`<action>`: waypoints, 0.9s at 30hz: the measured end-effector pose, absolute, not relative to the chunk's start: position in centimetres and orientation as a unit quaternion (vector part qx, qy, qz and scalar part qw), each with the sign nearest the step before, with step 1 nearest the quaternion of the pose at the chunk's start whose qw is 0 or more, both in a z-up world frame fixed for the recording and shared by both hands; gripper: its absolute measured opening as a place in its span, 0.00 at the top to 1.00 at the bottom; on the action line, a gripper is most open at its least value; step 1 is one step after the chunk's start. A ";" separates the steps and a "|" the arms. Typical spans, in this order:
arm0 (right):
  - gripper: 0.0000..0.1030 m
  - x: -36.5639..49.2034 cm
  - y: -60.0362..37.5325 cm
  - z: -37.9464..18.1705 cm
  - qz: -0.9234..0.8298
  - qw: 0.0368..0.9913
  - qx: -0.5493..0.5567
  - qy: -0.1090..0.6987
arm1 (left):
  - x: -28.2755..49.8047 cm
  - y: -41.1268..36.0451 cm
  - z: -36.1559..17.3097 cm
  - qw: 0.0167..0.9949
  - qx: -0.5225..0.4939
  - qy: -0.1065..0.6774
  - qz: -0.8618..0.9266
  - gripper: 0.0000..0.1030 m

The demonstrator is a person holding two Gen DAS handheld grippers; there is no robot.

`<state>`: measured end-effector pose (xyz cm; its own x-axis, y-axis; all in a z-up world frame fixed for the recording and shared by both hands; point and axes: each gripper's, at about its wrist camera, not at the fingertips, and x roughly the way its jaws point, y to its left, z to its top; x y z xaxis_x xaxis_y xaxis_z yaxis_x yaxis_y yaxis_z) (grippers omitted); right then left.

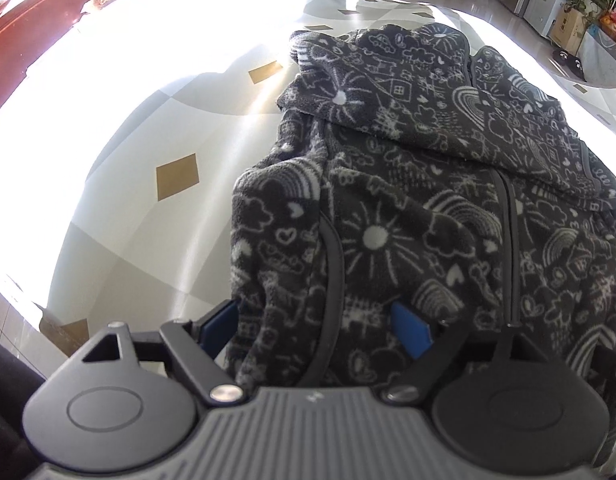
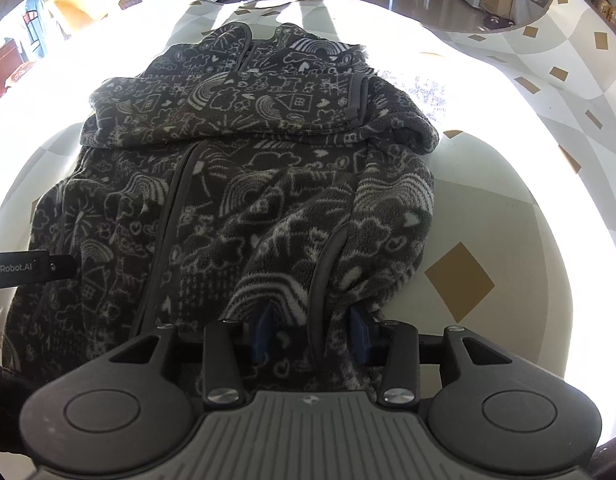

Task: Fold clothes

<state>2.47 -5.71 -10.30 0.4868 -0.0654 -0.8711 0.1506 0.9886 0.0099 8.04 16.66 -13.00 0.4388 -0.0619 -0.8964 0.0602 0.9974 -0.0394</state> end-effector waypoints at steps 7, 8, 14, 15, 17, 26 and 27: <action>0.56 2.0 -6.6 -10.6 -0.079 0.850 0.042 0.519 | 7.6 18.3 -13.0 0.840 -0.008 0.541 -0.026 0.15; 0.56 1.8 -6.7 -10.6 -0.080 0.849 0.043 0.520 | 7.5 18.5 -13.0 0.840 -0.010 0.542 -0.025 0.14; 0.53 0.8 -8.0 -10.6 -0.093 0.843 0.063 0.527 | 7.0 19.7 -12.9 0.839 -0.015 0.544 -0.008 0.12; 0.53 0.6 -8.2 -10.5 -0.096 0.842 0.066 0.527 | 6.9 20.0 -12.8 0.838 -0.018 0.545 -0.005 0.12; 0.52 0.3 -8.6 -10.4 -0.101 0.841 0.068 0.527 | 6.8 20.2 -12.9 0.838 -0.017 0.546 -0.002 0.12; 0.51 0.8 -8.0 -11.7 -0.096 0.824 0.053 0.556 | 6.4 18.9 -14.3 0.817 -0.013 0.575 -0.034 0.03; 0.51 0.9 -7.9 -11.8 -0.093 0.823 0.051 0.558 | 6.3 18.6 -14.5 0.815 -0.013 0.578 -0.037 0.03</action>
<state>0.91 -7.88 -11.83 0.3590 -0.0960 -0.9284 0.2110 0.9773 -0.0195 6.35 18.64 -14.51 0.3299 -0.0752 -0.9410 0.0455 0.9969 -0.0637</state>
